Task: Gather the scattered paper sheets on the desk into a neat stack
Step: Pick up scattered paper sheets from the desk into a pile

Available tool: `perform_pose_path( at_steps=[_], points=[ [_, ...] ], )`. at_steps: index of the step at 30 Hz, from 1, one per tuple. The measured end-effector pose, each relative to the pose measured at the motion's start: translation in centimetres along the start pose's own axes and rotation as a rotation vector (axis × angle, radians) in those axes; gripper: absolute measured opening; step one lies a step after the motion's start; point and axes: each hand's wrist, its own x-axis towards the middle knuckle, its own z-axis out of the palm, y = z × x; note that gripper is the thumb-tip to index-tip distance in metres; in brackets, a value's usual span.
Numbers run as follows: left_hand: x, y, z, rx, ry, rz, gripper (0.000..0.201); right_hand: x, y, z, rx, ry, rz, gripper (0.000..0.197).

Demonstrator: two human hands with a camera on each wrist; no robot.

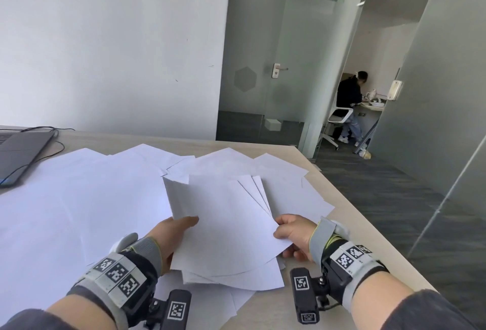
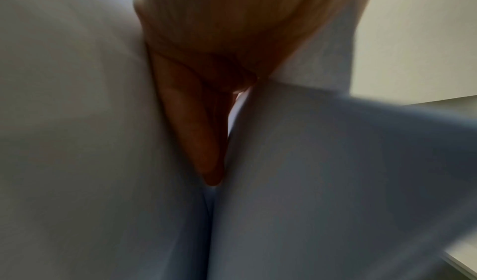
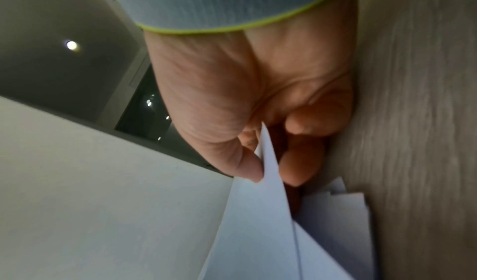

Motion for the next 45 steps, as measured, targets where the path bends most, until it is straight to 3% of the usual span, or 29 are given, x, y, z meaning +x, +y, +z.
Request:
perform_pose_path(
  at_steps=[4,12,16,18,22,28,36,39,42,45],
  points=[
    [0.1,0.0,0.0,0.0,-0.033,-0.024,0.03,0.4,-0.4,1.1,-0.154,0.067,-0.073,0.01],
    [-0.3,0.5,-0.5,0.045,-0.085,0.11,0.031,1.1,0.2,1.2,-0.31,0.146,-0.238,0.031],
    [-1.5,1.6,-0.2,0.024,-0.161,0.21,0.043,0.7,-0.7,0.9,-0.025,0.184,-0.211,0.039],
    [-1.8,2.0,-0.2,0.012,-0.205,0.226,0.039,0.7,-1.1,0.6,0.149,0.149,-0.19,0.043],
    [-2.1,1.9,-0.3,0.047,-0.325,0.203,0.058,0.3,-2.0,0.2,0.466,0.099,-0.278,0.025],
    [-2.4,2.3,-0.5,0.097,-0.326,0.307,0.056,-0.6,-3.6,-0.3,0.65,0.11,-0.444,0.035],
    [-2.5,6.7,0.1,0.097,-0.164,0.592,0.053,-3.0,-8.6,-2.1,0.739,0.143,-0.764,0.036],
    [-2.4,6.8,0.0,0.094,-0.12,0.587,0.048,-3.8,-8.5,-1.6,0.762,0.087,-0.765,0.033],
    [-2.5,5.5,-0.2,0.132,-0.132,0.539,0.047,-3.7,-6.6,-0.4,0.807,0.018,-0.663,0.036],
    [-2.6,4.4,-0.3,0.125,-0.163,0.491,0.063,-3.2,-4.6,0.8,0.779,0.001,-0.583,0.033]
  ],
)
